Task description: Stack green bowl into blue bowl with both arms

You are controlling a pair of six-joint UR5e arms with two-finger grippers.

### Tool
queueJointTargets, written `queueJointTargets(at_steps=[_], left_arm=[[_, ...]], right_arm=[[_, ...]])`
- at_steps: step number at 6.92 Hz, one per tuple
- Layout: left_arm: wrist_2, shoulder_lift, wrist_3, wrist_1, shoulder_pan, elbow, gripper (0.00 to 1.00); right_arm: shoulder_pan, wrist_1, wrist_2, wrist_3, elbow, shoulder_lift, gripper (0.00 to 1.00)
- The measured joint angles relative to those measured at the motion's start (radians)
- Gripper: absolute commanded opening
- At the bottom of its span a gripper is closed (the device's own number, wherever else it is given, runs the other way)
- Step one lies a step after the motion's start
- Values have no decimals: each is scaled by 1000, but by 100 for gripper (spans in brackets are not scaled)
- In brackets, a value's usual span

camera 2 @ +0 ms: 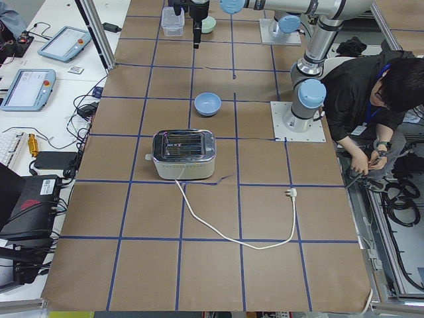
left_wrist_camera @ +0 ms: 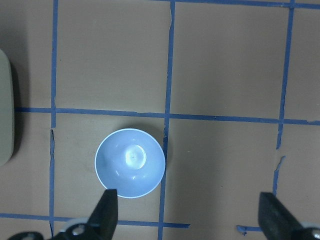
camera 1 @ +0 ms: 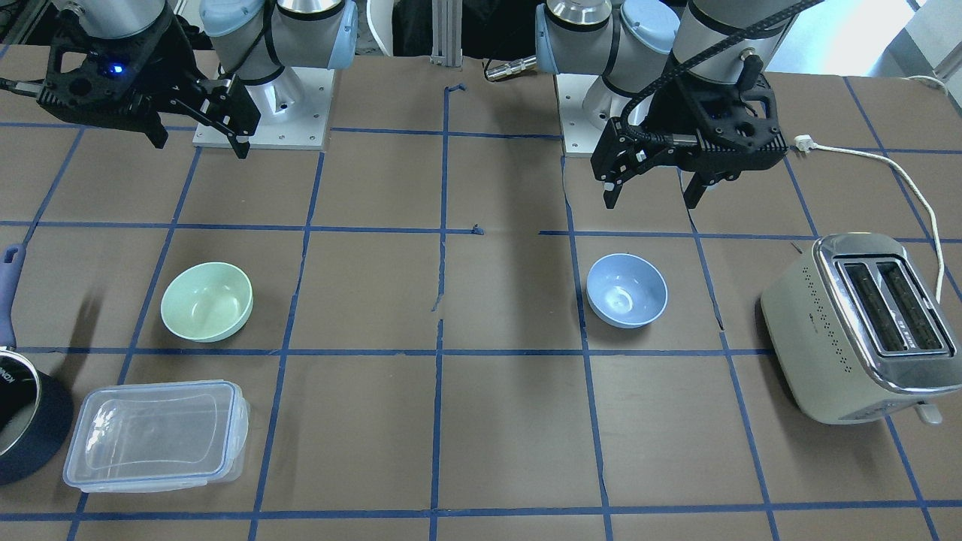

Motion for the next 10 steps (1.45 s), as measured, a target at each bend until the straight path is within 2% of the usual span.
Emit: queueJointTargets(at_steps=[7, 9, 10], left_arm=[[1, 3, 2, -4, 3, 0, 100], [3, 3, 30, -16, 46, -28, 100], [3, 8, 71, -30, 100, -76, 100]], right_arm=[[0, 14, -3, -1, 7, 1, 100], [-4, 32, -8, -3, 6, 9, 100], [-9, 34, -14, -5, 5, 17, 100]])
